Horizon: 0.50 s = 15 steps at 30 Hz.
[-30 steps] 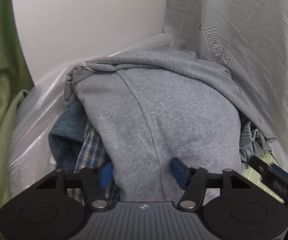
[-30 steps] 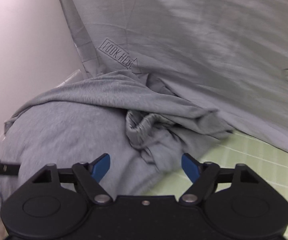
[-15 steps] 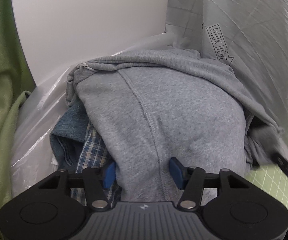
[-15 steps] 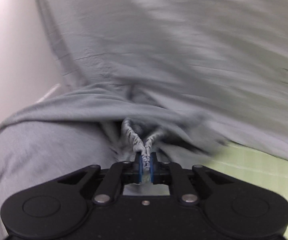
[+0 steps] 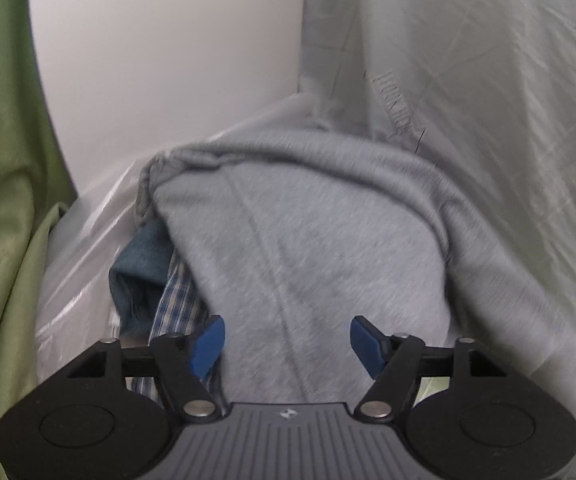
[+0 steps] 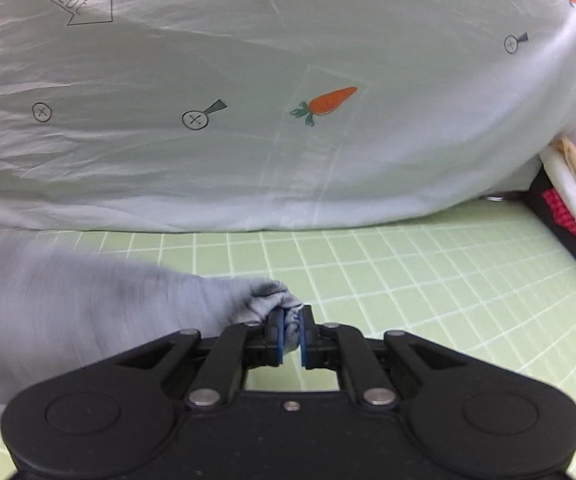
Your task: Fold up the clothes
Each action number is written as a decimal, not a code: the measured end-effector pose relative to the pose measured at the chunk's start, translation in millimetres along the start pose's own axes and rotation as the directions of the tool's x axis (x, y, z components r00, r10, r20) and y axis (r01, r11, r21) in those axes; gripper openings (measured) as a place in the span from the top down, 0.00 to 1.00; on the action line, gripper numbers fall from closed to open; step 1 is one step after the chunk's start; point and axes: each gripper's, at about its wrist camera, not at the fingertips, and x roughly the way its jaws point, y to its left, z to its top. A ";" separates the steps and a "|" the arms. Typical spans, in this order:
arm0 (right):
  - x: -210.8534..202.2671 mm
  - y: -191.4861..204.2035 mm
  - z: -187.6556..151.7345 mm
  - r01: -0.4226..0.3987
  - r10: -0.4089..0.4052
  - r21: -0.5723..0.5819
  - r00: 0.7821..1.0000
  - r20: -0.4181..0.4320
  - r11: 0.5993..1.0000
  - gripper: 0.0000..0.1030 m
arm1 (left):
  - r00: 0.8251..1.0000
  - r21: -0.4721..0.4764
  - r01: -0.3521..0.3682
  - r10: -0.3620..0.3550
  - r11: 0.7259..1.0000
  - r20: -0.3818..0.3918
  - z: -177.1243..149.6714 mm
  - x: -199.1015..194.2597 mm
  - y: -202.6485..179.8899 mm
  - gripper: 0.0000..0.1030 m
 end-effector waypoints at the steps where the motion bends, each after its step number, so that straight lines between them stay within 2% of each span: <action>1: 2.0 7.5 0.5 -0.012 0.012 -0.008 1.000 -0.002 1.000 0.93 | 1.000 -0.003 0.004 -0.004 1.000 0.012 2.8 1.1 -0.6 0.24; 8: 12.5 51.6 -14.4 -0.069 0.066 -0.050 0.996 -0.063 0.996 0.93 | 0.993 -0.030 0.099 -0.097 0.995 0.074 43.8 31.2 -6.1 0.21; 15: 32.3 49.6 -19.1 -0.056 0.052 -0.031 0.993 -0.105 0.998 0.91 | 0.997 -0.132 0.027 -0.017 0.991 0.075 81.2 98.1 11.7 0.22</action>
